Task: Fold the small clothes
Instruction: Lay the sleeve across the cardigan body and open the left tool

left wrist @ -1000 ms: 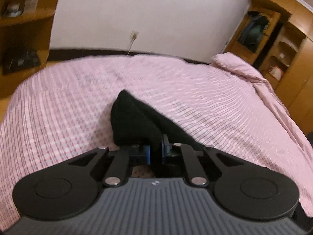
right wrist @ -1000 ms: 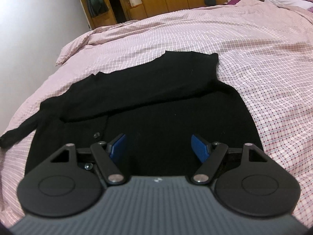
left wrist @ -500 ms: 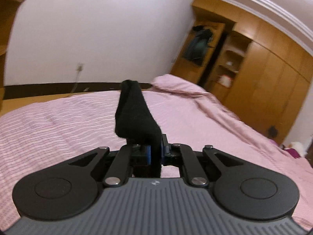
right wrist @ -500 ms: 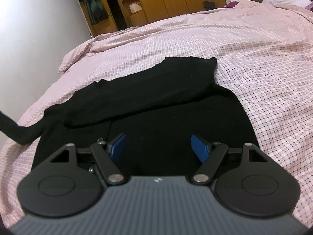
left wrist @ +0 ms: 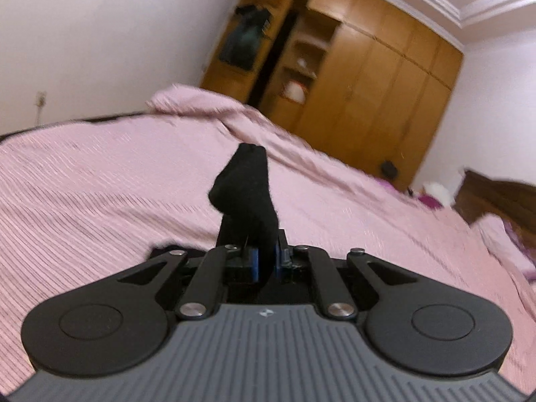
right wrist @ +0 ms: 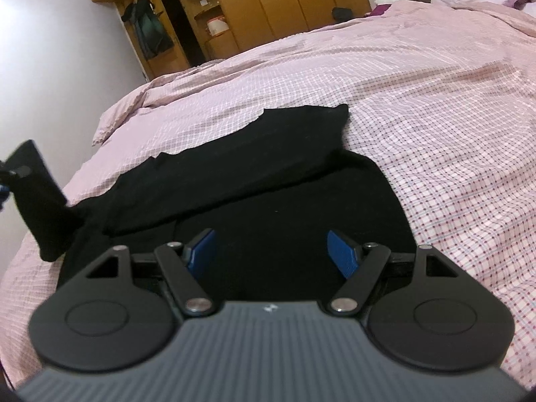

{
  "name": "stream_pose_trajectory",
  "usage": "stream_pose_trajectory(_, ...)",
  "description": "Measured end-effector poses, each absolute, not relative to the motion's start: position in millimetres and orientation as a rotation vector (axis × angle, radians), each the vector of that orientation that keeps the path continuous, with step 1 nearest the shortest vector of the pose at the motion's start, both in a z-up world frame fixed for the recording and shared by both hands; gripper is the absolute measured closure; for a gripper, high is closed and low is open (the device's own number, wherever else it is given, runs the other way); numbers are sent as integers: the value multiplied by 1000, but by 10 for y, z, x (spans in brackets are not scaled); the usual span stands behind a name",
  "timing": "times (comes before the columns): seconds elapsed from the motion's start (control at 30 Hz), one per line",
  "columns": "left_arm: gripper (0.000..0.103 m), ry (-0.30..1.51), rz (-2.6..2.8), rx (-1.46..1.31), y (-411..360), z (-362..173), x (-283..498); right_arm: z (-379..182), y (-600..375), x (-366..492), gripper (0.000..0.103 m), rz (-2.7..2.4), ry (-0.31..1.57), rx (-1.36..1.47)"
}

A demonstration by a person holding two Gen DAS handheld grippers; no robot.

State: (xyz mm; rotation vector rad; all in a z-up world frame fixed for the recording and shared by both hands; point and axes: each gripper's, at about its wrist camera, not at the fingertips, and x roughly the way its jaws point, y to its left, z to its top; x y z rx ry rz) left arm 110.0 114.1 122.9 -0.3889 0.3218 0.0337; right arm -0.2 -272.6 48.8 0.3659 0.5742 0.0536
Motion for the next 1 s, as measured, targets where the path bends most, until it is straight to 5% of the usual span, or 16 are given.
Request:
stream_pose_trajectory(0.53,90,644,-61,-312,692,289,1392,415,-2747,48,28,71,609,370)
stream_pose_trajectory(0.77,54,704,-14,-278,779,399,1305,450,-2599,160,28,117,630,316)
stream_pose_trajectory(1.0,39,782,68,-179,828,530,1180,645,-2284,424,28,236,633,277)
